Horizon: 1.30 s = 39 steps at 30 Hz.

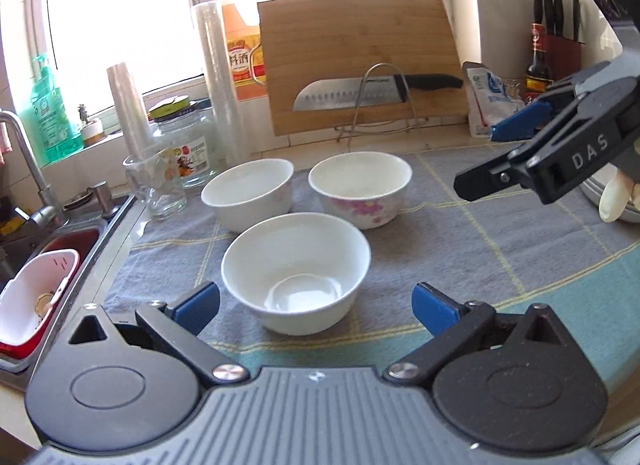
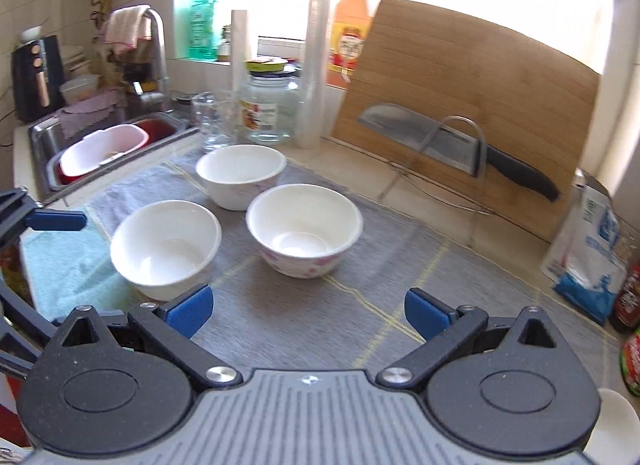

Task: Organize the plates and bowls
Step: 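Move the right gripper to a plain white bowl and close on its rim, then carry the white bowl with the right gripper toward the plate stack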

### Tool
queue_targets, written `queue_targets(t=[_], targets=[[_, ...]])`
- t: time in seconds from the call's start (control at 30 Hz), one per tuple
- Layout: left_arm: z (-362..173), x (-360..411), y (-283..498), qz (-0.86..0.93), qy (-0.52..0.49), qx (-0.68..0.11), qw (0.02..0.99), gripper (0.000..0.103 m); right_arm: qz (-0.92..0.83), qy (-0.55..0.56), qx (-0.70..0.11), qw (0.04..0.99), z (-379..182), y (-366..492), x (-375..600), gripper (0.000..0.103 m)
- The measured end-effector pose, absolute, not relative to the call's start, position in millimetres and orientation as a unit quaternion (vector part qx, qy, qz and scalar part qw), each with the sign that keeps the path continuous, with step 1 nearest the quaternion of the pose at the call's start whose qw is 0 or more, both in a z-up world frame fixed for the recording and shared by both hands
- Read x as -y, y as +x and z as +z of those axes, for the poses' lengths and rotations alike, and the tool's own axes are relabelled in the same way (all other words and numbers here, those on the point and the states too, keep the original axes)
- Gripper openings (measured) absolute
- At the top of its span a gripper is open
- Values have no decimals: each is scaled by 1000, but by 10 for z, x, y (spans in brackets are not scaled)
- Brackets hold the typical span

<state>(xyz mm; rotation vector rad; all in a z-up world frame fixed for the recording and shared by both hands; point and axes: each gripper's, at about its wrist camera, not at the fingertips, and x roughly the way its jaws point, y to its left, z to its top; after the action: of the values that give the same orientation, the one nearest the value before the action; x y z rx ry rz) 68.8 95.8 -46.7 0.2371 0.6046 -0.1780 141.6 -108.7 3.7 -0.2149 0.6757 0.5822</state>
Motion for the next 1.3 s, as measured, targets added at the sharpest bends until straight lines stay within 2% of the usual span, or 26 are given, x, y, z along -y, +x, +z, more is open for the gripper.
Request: queue_targets(t=[0.23,0.37,0.43,0.67,0.8,1.3], targets=[[-691,-1148,846,-99,118,-307,939,101,360,-96,-339,864,-92,1624,481,102],[-733,-1177,936,-111,122,-301,939,101,375,-78,-361,850,-199,1767,319,95],[-758,-1183,972,-119,123,-302,938,99,378,-76,-372,845,-244,1826,274,88],[-764,-1180,1019,-145,122,-300,935,91,382,-66,-396,833,-337,1986,218,73],[-758,-1183,1060,-148,116,-301,935,88,388,-54,-408,825,-363,2055,207,69],[-716,-1166,1046,-149,101,-317,931,88,389,5,-429,815,-306,2069,320,68]])
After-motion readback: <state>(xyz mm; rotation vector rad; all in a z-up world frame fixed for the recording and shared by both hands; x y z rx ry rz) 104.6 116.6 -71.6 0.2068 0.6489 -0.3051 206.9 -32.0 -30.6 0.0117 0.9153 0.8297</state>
